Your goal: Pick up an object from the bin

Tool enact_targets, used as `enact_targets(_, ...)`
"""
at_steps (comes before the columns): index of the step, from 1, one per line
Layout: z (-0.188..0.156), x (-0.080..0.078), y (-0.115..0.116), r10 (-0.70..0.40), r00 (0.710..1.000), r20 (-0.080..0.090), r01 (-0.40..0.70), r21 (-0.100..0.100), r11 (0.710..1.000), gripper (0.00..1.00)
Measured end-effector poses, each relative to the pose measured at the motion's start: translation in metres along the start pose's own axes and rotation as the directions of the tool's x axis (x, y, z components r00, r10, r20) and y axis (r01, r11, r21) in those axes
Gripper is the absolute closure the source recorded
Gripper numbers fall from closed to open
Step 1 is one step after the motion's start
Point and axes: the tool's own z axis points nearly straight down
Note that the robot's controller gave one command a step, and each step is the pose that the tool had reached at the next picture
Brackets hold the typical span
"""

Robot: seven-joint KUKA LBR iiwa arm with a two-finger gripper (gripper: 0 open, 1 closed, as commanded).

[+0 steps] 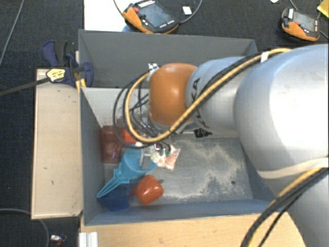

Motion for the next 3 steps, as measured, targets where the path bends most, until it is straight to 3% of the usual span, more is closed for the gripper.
enact_targets(1, 0.001, 0.018, -0.043, 0.189, 0.982, -0.01, -0.189, 0.004, 0.982, 0.0)
enact_targets(2, 0.002, 0.005, -0.026, 0.12, 0.993, 0.006, -0.12, -0.002, 0.993, 0.0)
enact_targets(3, 0.002, 0.002, 0.009, -0.145, 0.989, 0.001, 0.145, -0.001, 0.989, 1.0)
